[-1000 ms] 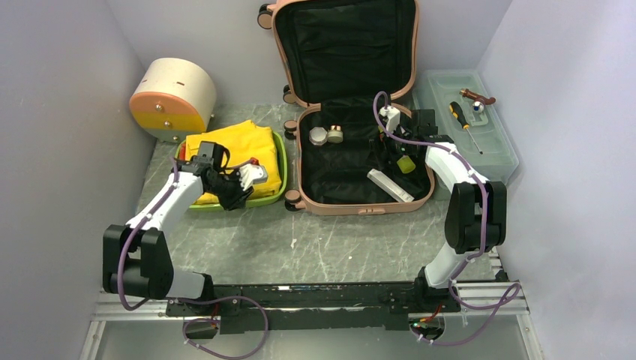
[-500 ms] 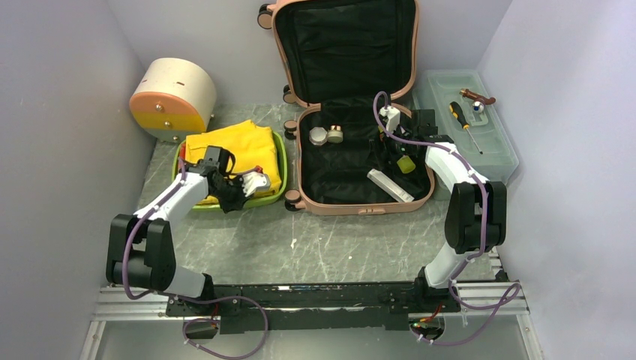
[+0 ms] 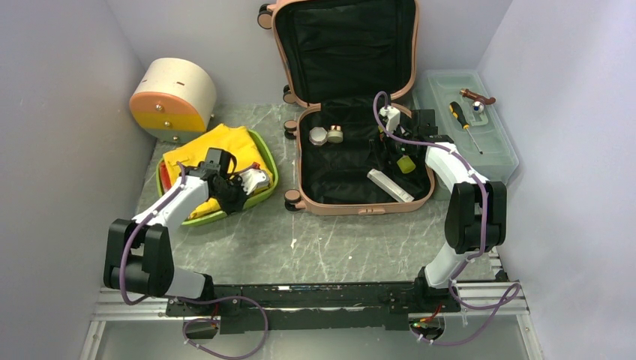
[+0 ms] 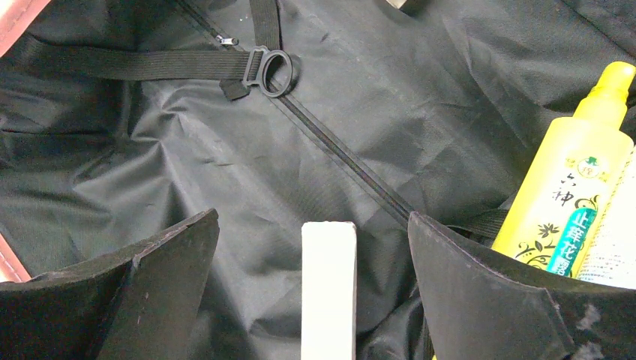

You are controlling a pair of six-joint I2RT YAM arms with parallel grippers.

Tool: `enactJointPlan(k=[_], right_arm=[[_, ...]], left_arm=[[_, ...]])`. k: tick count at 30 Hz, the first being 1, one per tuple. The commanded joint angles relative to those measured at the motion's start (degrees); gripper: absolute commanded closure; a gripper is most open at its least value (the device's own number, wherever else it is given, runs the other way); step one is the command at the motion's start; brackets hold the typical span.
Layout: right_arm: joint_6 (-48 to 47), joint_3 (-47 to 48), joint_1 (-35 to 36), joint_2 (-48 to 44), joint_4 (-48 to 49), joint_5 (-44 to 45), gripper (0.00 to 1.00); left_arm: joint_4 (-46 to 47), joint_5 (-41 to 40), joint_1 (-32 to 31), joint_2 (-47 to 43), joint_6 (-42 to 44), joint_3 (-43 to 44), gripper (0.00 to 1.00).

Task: Open, take out, and arrange the luggage
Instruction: Move the bin to the corner of the board.

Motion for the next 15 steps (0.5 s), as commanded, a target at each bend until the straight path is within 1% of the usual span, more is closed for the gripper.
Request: enactJointPlan(k=[1,5,8,12,13,15], right_arm=[[0.6,0.2,-0.2,-1.4,1.7,-1.7,0.0],[0.7,0.2,-0.2,-1.7,1.8,-1.7,0.0],[1.0,0.1,-0.2,-2.0,1.9,-1.8,0.0],[1.4,0.1,-0.1,-2.4,2.2,-2.0,0.0],[1.5,0.0,-0.1,-2.6,2.2,-2.0,0.0],[1.5,-0.1,-0.1,-3.0,2.3,-2.0,0.0]], left_arm=[[-9.1,-6.0,1.0,-2.8,-14.9,-2.3,1.0],[-8.2,-8.7,1.5,-4.8,-20.2,-3.3,1.0],[-6.2,-14.8,2.0,-5.7,-23.5,-3.3,1.0],[-6.7,-18.1,2.8,-4.2,-28.3,-0.1,1.0],[-7.4,-18.1,3.2,-3.4,-28.6,0.9,1.0],[-7.2,-20.8,3.7,-1.8,-29.8,2.1,1.0]])
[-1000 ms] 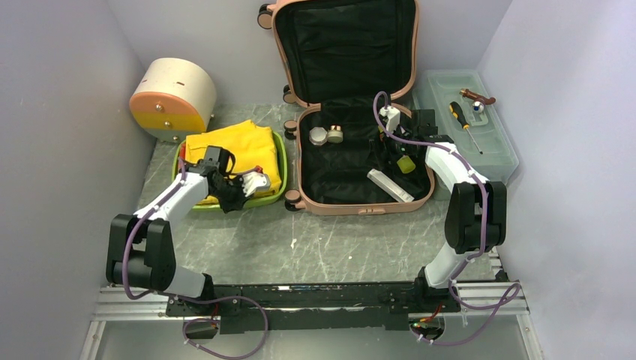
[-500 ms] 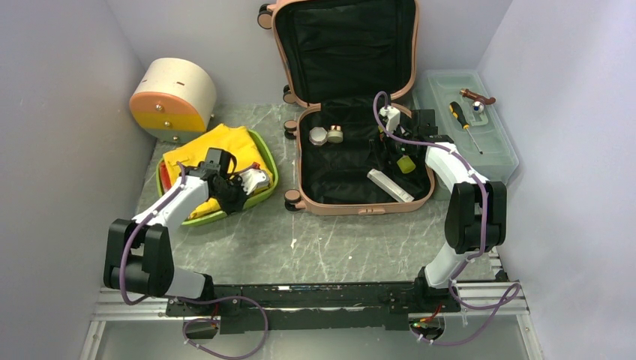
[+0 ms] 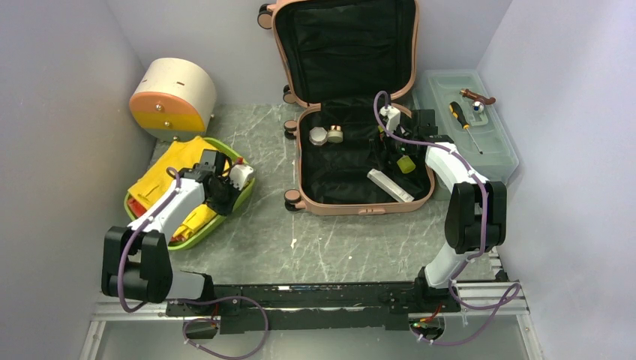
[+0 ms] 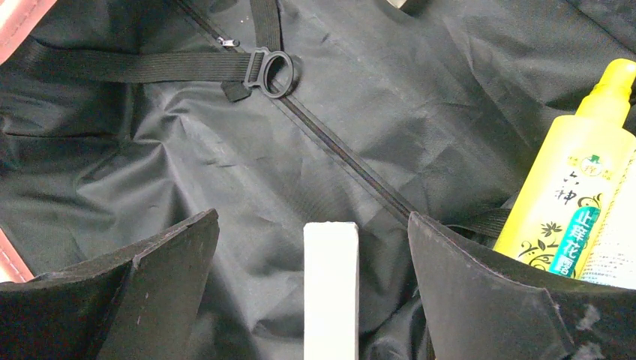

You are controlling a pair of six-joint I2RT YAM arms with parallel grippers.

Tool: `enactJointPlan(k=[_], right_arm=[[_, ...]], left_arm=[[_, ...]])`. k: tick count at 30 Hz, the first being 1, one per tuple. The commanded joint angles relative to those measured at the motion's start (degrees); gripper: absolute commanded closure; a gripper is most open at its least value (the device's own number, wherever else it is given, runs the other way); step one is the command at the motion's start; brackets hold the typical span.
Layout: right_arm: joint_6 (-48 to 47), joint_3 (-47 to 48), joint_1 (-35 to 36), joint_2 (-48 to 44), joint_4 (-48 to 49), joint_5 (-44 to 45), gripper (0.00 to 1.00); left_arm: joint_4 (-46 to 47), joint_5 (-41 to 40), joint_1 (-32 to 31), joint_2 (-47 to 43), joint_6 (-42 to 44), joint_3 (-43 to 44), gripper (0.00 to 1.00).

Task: Open, take out, and arrange the luggage
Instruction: Move the bin to the corner of the board.

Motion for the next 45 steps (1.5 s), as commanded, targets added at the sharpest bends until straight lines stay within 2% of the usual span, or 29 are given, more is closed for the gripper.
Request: enactJointPlan(k=[1,6,13,21,27,30,34,37,39,41,43,45], right_arm=[[0.8,-0.1,-0.1,-3.2,2.2,-2.0,0.0],[0.8,-0.2,-0.1,-3.8,2.5,-1.9,0.0],[0.7,-0.3,-0.1,-4.0,2.5,-2.0,0.0],[0.7,-0.2,-0.1,-4.0,2.6,-1.8,0.0],[0.6,-0.2,0.0,-4.0,2.6,-1.5,0.0],[0.5,-0.2,0.0,-3.7,2.6,-1.3,0.0],[0.6,-0.2,0.0,-3.4,2.6,-1.1,0.0],[0.5,-0.2,0.0,-3.3,2.6,-0.9,0.0],[0.6,-0.2,0.0,-3.2,2.6,-0.7,0.0],[0.6,-0.2,0.0,-3.2,2.6,-0.6,0.0],[0.6,-0.2,0.0,-3.0,2.7,-0.4,0.0],[0.7,0.0,0.0,-2.7,2.5,-0.5,0.0]], left_arm=[[-5.5,-11.6,2.8,2.3,-10.6,4.2,1.0],[-6.4,-10.6,4.3,3.4,-13.0,7.8,1.0],[-10.8,2.3,4.4,4.3,-20.0,13.1,1.0],[-10.9,10.0,4.4,5.7,-20.8,12.3,1.0],[-11.0,11.2,4.4,5.1,-20.8,11.8,1.0],[-11.1,10.3,4.4,4.8,-20.5,13.1,0.81],[-11.9,13.2,4.4,4.2,-19.3,16.5,0.71],[-12.9,17.5,4.4,3.5,-17.2,20.1,0.5],[-12.6,19.5,4.4,2.7,-16.1,21.8,0.44],[-11.4,21.4,4.4,2.2,-14.3,23.6,0.43],[-8.6,18.8,4.4,2.4,-12.7,25.6,0.42],[-3.8,14.5,4.4,4.0,-9.1,27.4,0.49]])
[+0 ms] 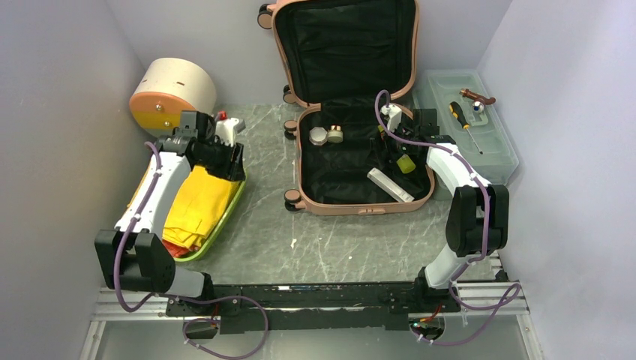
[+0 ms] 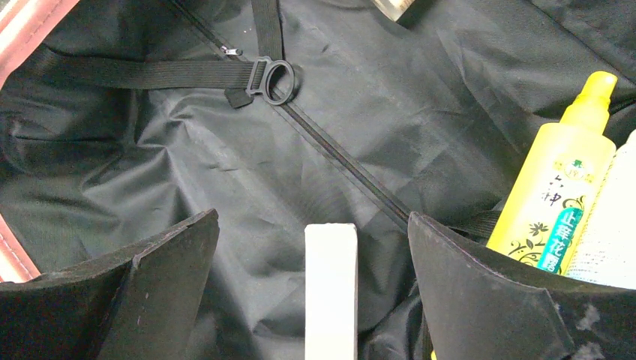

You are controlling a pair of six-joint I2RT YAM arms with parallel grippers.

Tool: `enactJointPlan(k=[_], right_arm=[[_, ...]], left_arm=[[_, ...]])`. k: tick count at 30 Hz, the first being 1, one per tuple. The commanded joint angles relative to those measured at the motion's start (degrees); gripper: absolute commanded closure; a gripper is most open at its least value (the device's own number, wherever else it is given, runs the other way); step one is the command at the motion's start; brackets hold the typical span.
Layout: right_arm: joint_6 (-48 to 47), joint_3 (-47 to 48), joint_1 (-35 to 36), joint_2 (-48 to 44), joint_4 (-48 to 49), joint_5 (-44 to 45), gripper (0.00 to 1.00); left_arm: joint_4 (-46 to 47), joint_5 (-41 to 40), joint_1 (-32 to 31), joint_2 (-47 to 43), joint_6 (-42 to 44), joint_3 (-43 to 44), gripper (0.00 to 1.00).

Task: Open, take out, and arrange the luggage
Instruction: Move the bin to the corner of the board.

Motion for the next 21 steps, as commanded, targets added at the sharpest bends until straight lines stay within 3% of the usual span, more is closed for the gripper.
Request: enactJointPlan(k=[1,4,6,7,15,21], right_arm=[[0.5,0.3,-0.1,-1.0,2.0,-0.5,0.0],[0.3,0.3,0.0,-1.1,1.9,-0.2,0.0],[0.3,0.2,0.0,-1.4,1.9,-0.1,0.0],[0.2,0.1,-0.1,-1.5,1.9,-0.1,0.0],[-0.2,0.0,-0.2,-2.0,1.9,-0.2,0.0],[-0.8,-0.1,-0.2,-1.8,2.0,0.0,0.0]], left_arm=[[9.4,-4.7,0.0,1.8,6.9,4.6,0.56],[15.7,-11.2,0.2,8.3,12.1,7.3,0.76],[17.0,-13.0,0.3,13.9,14.7,10.9,0.97],[17.2,-13.5,0.4,16.9,15.8,12.5,1.0],[18.4,-20.0,2.4,34.3,21.2,20.7,1.0],[19.4,-31.7,4.3,36.3,19.0,18.7,1.0]])
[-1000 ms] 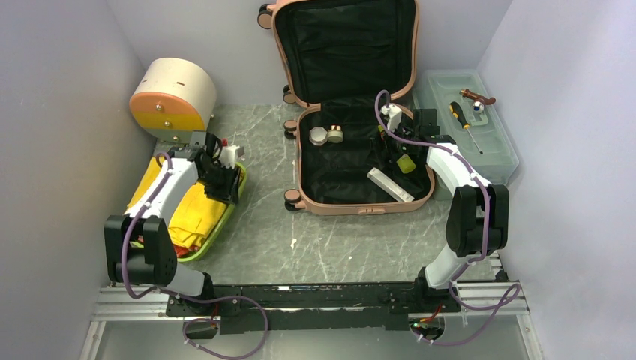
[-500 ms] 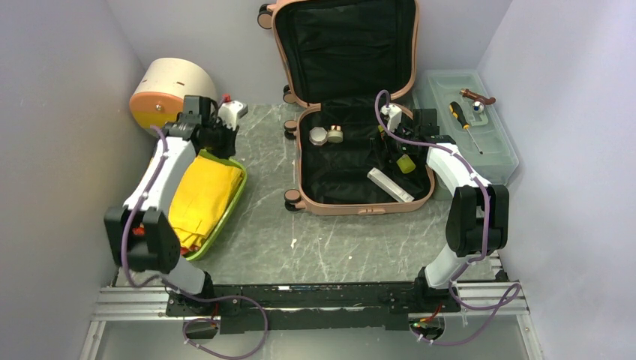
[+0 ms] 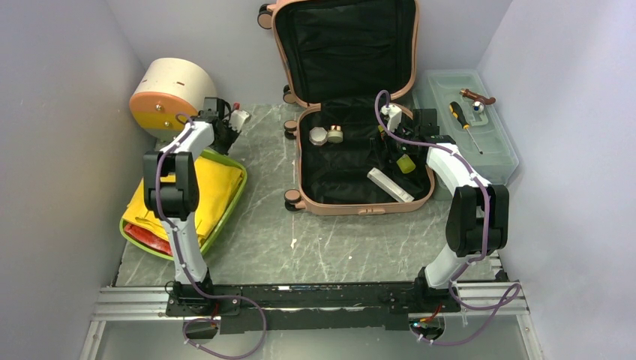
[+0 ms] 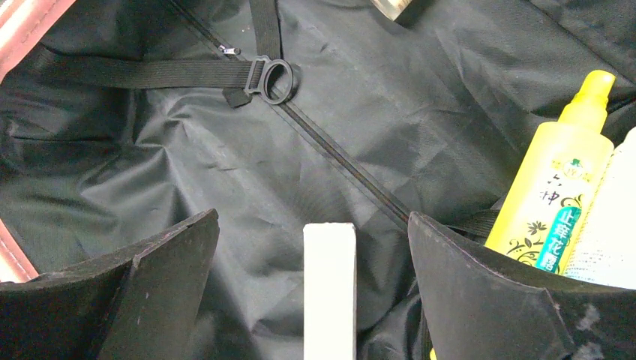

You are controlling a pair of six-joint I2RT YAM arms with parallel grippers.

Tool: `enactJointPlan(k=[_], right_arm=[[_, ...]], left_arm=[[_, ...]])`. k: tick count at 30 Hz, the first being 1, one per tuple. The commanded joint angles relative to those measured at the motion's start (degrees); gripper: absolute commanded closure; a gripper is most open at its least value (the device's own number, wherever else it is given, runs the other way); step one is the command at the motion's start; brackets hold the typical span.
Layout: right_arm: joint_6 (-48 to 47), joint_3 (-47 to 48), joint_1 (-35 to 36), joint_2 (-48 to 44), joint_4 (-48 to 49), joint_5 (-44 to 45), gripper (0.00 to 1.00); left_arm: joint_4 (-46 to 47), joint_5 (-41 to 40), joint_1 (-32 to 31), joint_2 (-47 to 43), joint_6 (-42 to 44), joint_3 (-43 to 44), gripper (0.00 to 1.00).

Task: Open, take out, and arrange the luggage
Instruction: Move the bin to the corner of the board.

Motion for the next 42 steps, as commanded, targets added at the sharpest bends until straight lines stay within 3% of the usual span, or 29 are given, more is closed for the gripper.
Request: enactJointPlan(k=[1,11,20,30,34,38,42], right_arm=[[-0.7,0.0,-0.2,-1.7,2.1,-0.4,0.0],[-0.2,0.1,-0.1,-1.5,2.0,-1.1,0.0],[0.3,-0.3,0.0,-2.9,2.3,-1.1,0.0],[0.5,-0.2,0.0,-2.7,2.3,-1.1,0.0],[0.4,-0.2,-0.1,-3.0,2.3,-1.0,0.0],[0.4,-0.2,0.0,-3.0,2.4,-1.0,0.0],[0.5,-0.1,-0.1,-2.5,2.3,-1.1,0.0]], left_arm=[[-0.9,-11.2,2.0,-1.9,-1.1,-1.1,1.0],[2.9,-17.9,6.4,-8.0,-3.7,-11.6,1.0],[-1.8,-17.4,12.4,-5.2,-5.0,-10.8,1.0],[-0.9,-17.9,13.8,-10.9,-5.9,-10.1,1.0],[-4.0,-14.5,13.7,-13.7,-8.5,-8.4,1.0],[-8.0,-3.2,12.6,-19.6,-9.8,-8.1,1.0],[-9.3,2.6,5.8,-27.6,-8.0,-11.0,1.0]])
